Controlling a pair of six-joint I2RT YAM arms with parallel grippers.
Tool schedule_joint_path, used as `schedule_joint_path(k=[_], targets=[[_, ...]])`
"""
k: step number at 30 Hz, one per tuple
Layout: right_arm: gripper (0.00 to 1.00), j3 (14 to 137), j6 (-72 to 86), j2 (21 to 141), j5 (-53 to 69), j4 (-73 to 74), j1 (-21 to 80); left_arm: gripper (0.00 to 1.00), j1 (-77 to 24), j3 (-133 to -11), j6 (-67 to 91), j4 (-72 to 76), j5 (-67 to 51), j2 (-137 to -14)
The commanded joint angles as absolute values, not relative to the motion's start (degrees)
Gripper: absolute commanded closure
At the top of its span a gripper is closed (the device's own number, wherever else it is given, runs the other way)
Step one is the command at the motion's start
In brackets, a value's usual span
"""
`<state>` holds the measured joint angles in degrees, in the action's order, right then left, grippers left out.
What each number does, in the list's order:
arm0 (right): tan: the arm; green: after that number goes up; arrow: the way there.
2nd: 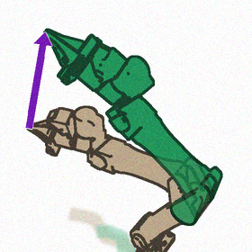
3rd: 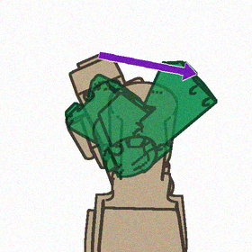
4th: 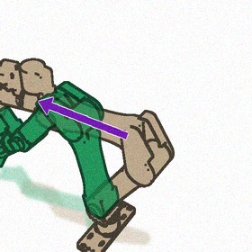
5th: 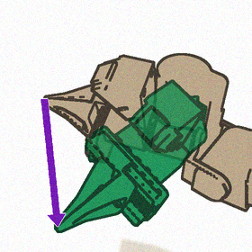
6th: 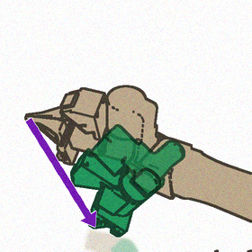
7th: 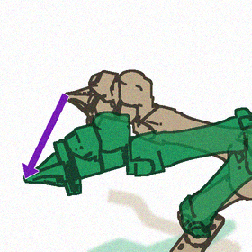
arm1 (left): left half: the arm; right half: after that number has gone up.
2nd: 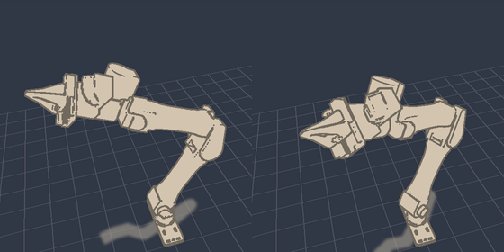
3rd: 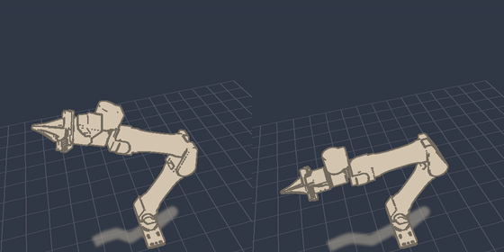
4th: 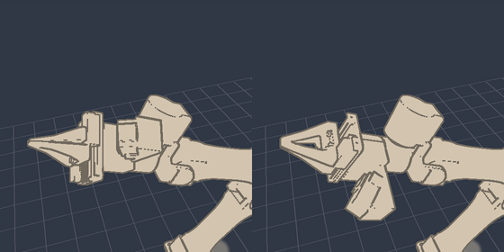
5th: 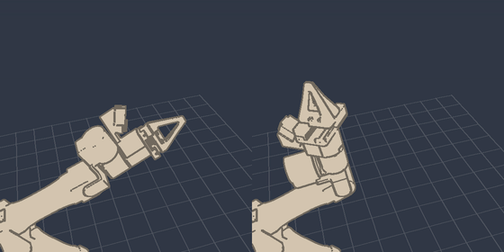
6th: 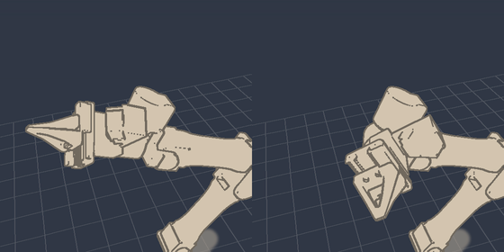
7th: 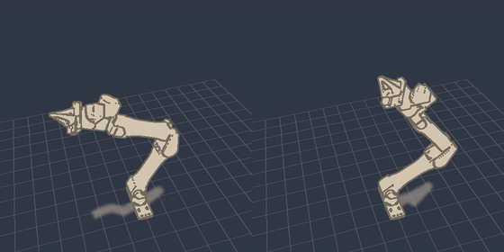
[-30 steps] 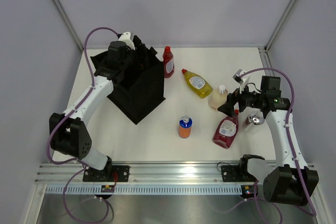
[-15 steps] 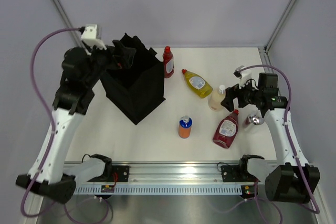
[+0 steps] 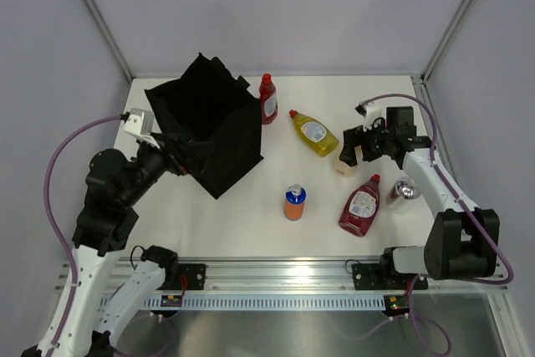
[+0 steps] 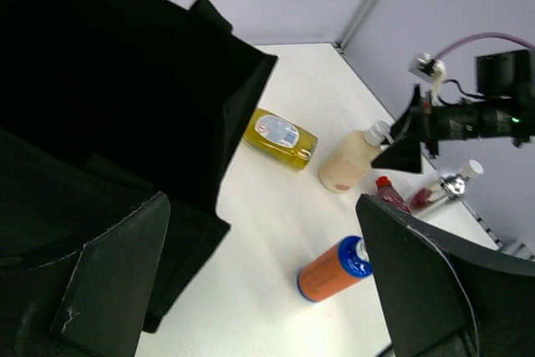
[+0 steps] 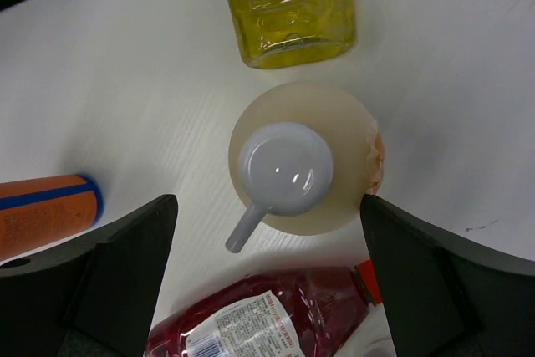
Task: Place the personal care products into the canvas bag
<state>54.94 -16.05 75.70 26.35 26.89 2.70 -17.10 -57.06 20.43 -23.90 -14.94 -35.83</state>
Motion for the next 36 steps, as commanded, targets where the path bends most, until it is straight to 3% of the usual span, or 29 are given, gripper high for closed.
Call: schedule_joint_path(k=[1,9,20,23,28,31,32,36], targets=[[0.00,57.83,-14.77,77.95,24.35,22.94,3.87,0.01,-17.31,-54.94,22.94,-21.62,-21.79,-32.88],[0.01,57.66,-14.24,82.78,21.45,19.60,4.66,0.01,-17.31,-50.54,25.13,-18.73,-31.80,-31.12],[0.01,58.18,-16.08,84.29,19.51,20.65,5.10,0.01,-22.65,-46.93,30.67,-11.08,-34.02,-35.68],[0.16,58.80,-17.40,83.76,21.27,21.79,5.10,0.01,-28.45,-47.72,29.28,-10.90,-30.33,-37.96],[0.72,60.29,-18.98,82.18,23.99,25.92,5.01,0.01,-40.74,-49.48,26.11,-10.81,-20.85,-41.92],[0.85,60.64,-19.07,79.46,25.57,27.86,4.92,0.01,-46.30,-50.45,23.12,-10.20,-14.78,-45.60],[0.98,60.91,-18.99,77.45,26.27,28.47,4.83,0.01,-49.71,-51.06,21.11,-9.85,-13.46,-46.57],[1.00,62.75,-16.27,72.78,30.93,32.34,4.57,0.01,-57.12,-53.08,15.22,-6.87,-5.47,-52.90]])
